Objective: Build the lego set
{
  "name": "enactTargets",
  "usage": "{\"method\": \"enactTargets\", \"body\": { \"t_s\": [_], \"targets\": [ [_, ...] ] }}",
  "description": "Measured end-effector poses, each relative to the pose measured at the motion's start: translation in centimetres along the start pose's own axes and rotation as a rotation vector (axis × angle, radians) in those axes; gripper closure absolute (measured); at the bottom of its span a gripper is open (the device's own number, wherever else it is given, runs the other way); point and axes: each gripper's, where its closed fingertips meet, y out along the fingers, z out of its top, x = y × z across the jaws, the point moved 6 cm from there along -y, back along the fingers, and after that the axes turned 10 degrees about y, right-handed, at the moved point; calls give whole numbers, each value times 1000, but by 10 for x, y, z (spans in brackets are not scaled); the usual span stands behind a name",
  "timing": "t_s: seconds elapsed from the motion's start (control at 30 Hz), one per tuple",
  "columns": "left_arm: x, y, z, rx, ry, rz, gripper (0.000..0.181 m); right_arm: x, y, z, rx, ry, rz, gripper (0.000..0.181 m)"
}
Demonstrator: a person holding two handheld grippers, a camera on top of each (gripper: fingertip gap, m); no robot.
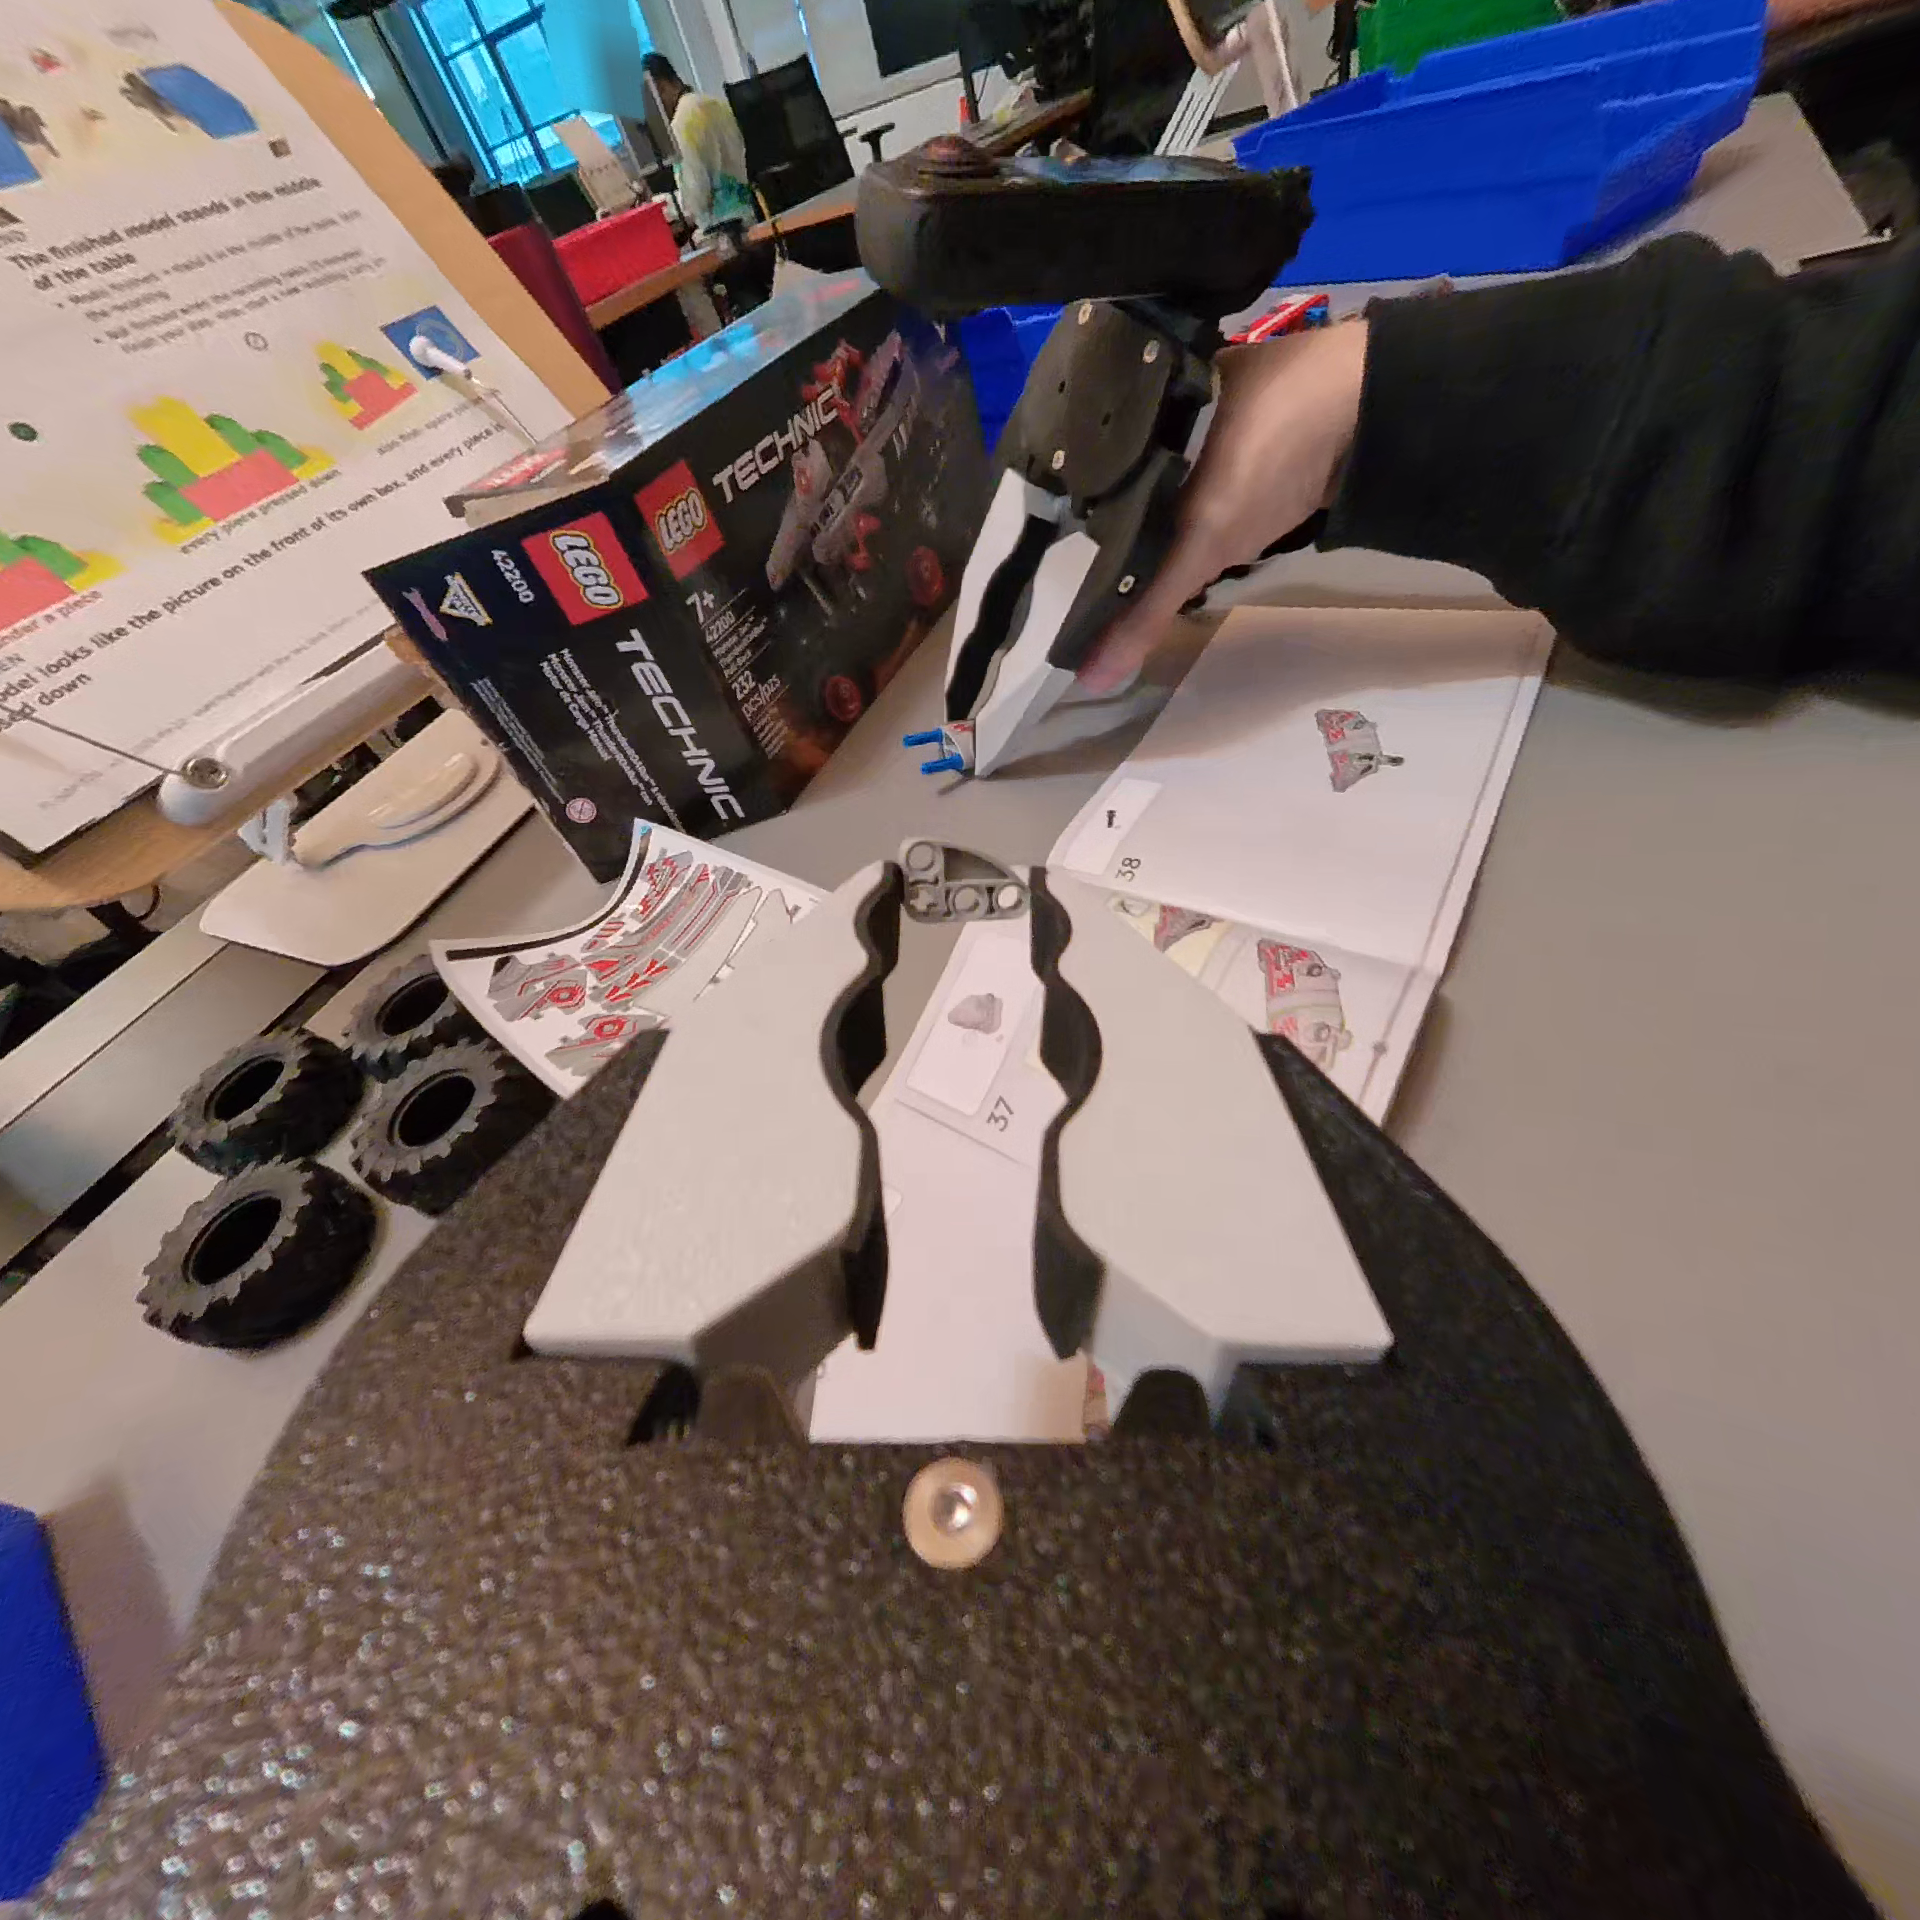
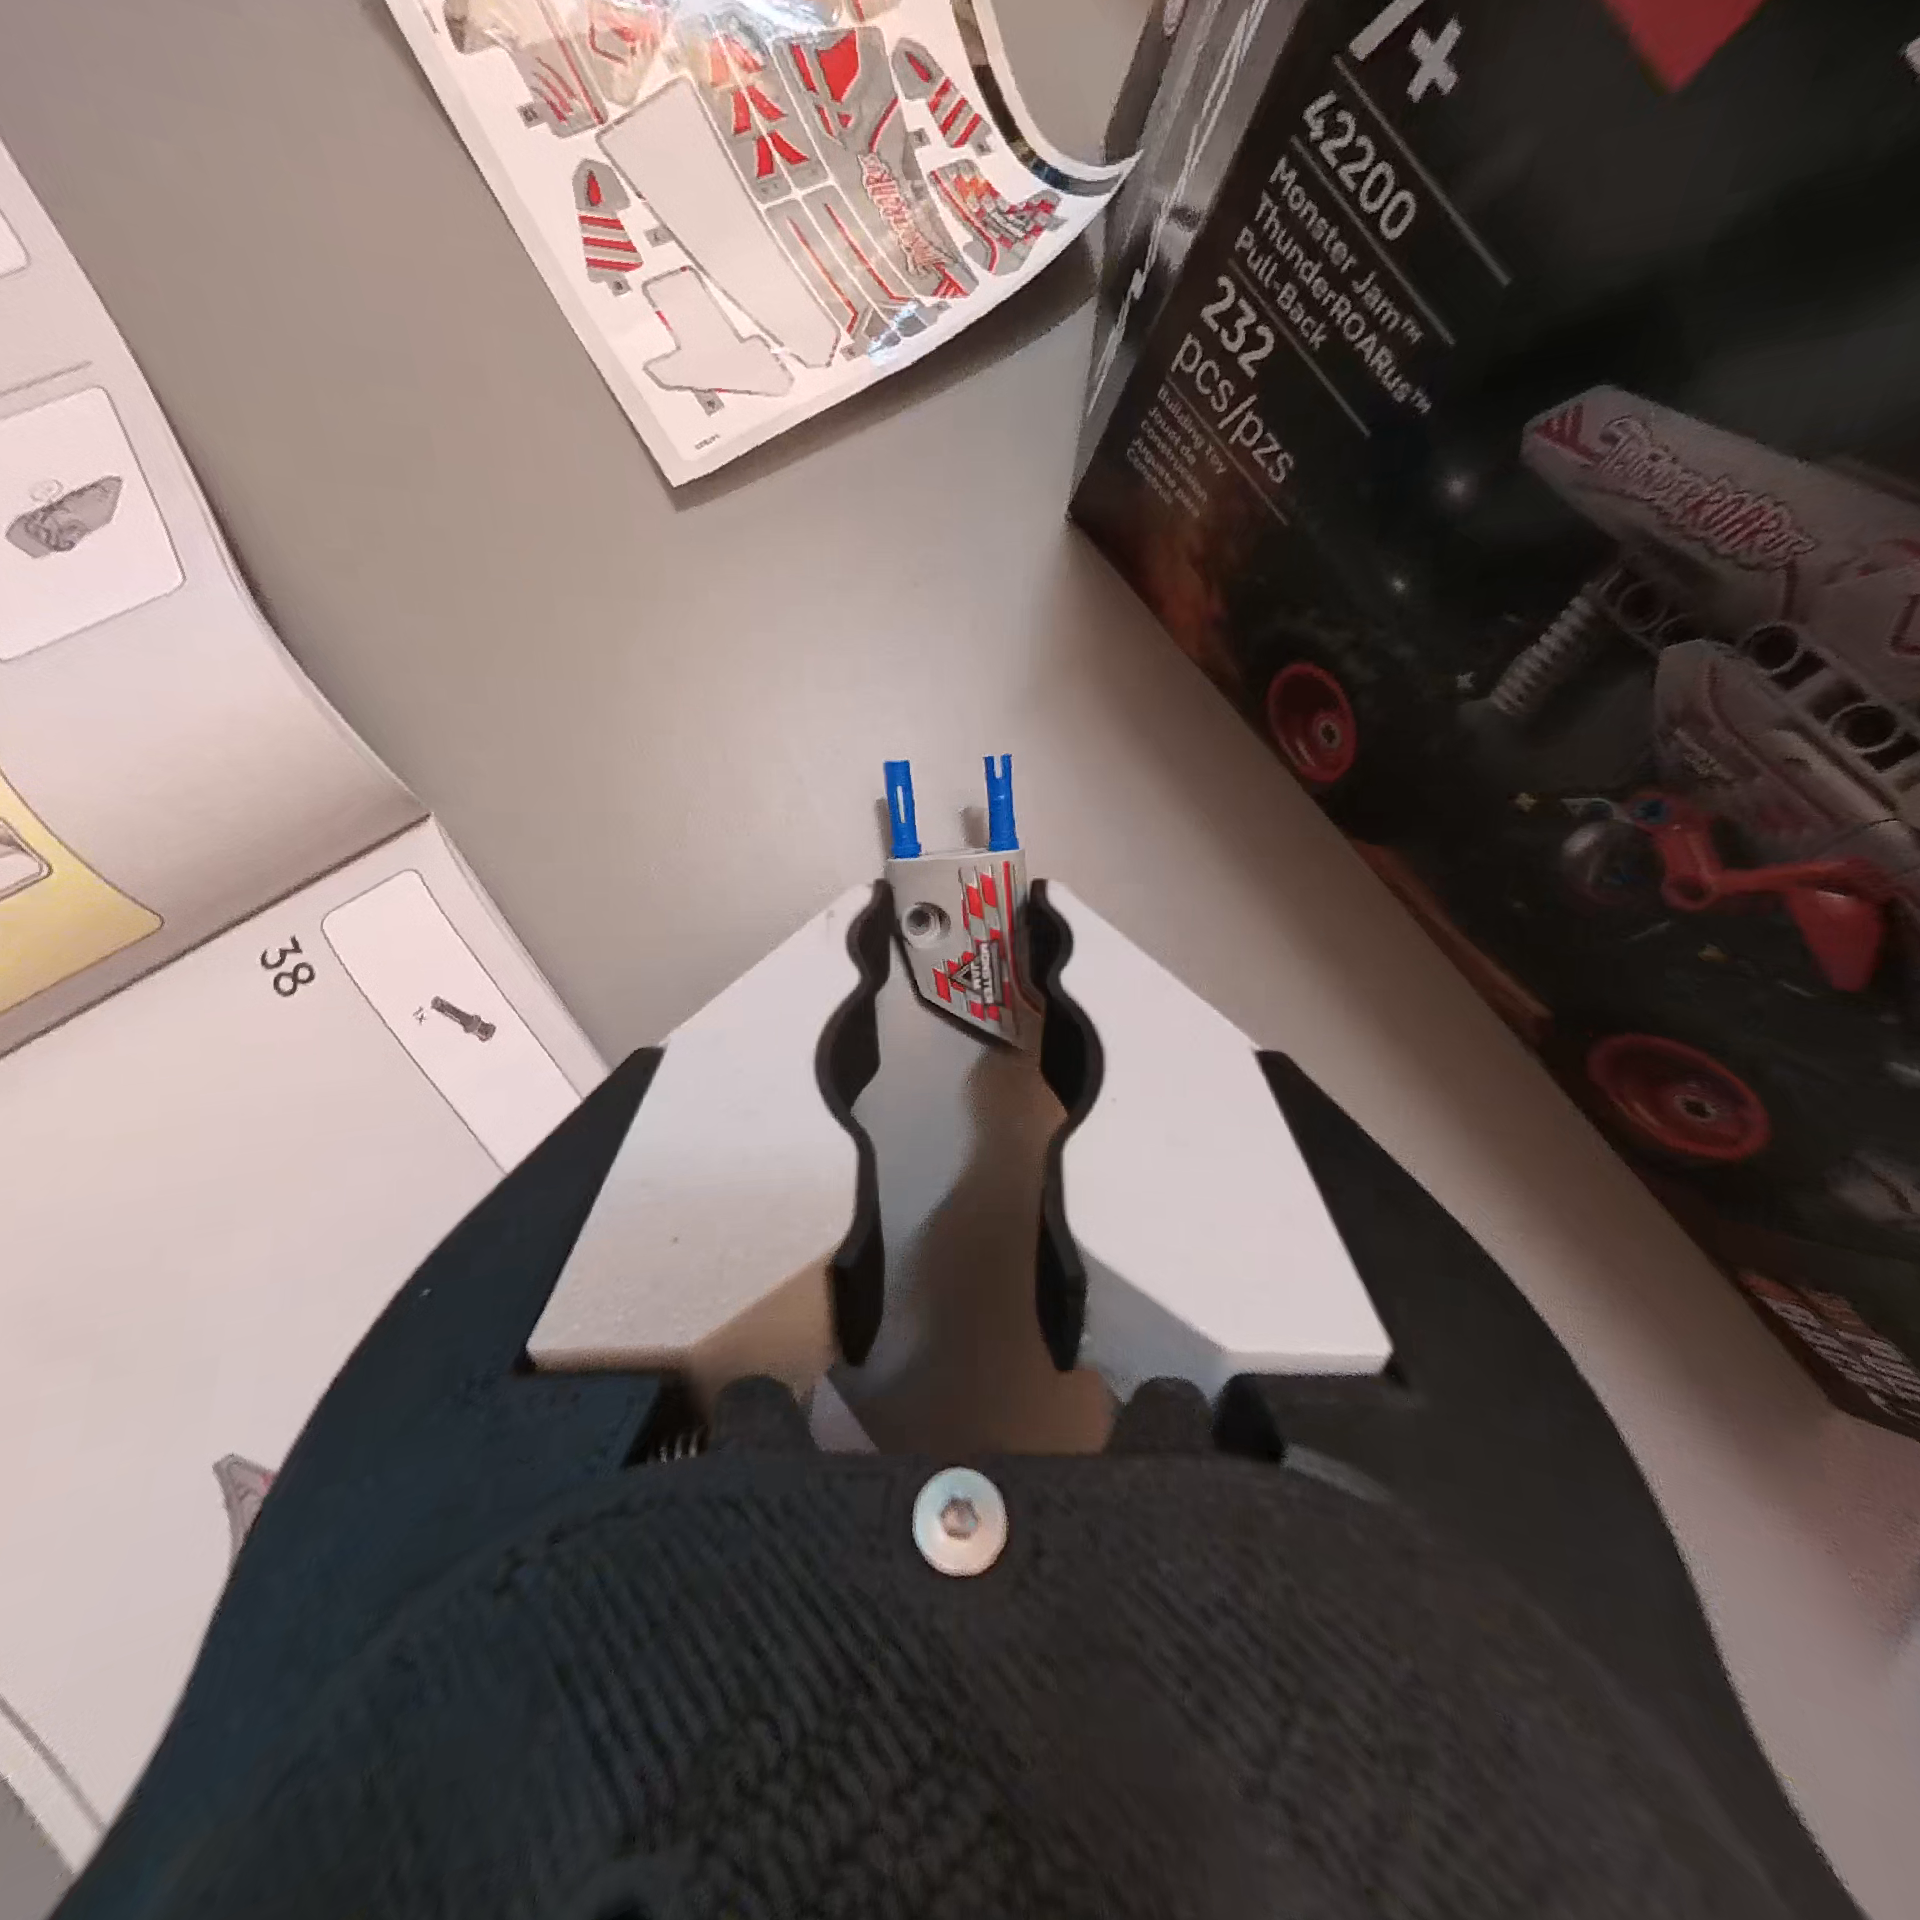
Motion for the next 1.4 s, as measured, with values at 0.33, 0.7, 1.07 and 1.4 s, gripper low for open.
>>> {"method": "enactTargets", "body": {
  "t_s": [0.33, 0.7, 1.07, 1.4],
  "targets": [
    [-1, -3, -1, 26, -94, -66, 159, -35, -28, 18, 272, -372, 71, 157],
    [21, -2, 13, 132, -97, -284, 159, -106, -78, 7, 772, -529, 601, 158],
    [41, 20, 9, -29, -8, -321, 160, -111, -62, -3, 542, -597, 543, 158],
    [40, 25, 6, -57, -55, -302, 160, -122, -60, -4, 518, -656, 520, 158]
  ]
}}
